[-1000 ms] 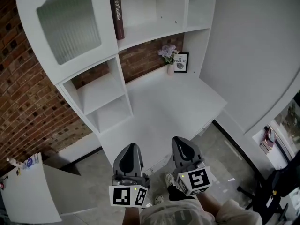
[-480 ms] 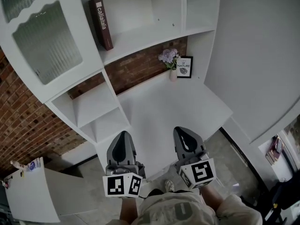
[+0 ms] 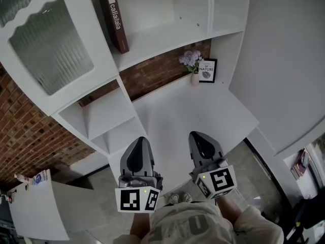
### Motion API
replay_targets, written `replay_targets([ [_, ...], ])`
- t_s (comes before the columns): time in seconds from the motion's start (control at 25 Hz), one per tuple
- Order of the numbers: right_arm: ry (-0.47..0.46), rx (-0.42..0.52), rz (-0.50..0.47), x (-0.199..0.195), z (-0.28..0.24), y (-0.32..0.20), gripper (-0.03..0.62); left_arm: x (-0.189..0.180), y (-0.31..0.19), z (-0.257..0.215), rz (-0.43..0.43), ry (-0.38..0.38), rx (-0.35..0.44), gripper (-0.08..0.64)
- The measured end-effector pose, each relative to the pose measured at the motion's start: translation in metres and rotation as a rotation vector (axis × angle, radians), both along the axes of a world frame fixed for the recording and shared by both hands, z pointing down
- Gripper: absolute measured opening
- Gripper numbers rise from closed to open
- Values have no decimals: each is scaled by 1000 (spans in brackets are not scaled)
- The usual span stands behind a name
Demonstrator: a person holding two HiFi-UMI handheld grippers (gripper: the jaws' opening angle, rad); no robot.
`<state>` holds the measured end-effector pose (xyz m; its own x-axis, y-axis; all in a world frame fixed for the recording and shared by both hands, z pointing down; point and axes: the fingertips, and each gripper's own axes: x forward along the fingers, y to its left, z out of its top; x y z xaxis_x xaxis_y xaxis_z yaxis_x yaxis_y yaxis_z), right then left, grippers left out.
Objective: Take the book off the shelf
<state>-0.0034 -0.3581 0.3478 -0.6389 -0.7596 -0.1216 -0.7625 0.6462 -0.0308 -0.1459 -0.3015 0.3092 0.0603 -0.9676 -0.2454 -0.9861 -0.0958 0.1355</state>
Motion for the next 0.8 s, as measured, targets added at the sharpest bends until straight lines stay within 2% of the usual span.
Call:
replay_targets([
  [0.12,-16,0,-11,-5,-3,-2,15,-10,0,0,-13,10,12,14],
  [0.32,-62,-67,-56,-15,-2,-7,15,-23,1,5,-29,25,-3,14],
  [0.4,-60,-31,-74,-23,-14,-11,15,-26,0,5,-29,26,-3,14],
  [0.52,-88,97,-146,-42,-52,-9,25,-30,2,5,-30,25,-1,14],
  [0.56,-102,142,-166,-48,-68,-10,83,-31,3,5,-30,25,2,14],
  [0.6,-122,184,-180,-53,-84,-11,189,-33,5,4,-31,27,5,14],
  [0.64,-147,221,-189,-58,-102,-14,250,-34,6,4,-33,28,8,14],
  [0.72,-194,277,-209,-66,-140,-25,276,-37,9,5,-39,29,10,14],
  [0.8,-211,292,-251,-81,-178,-44,278,-40,12,6,-47,32,8,14],
])
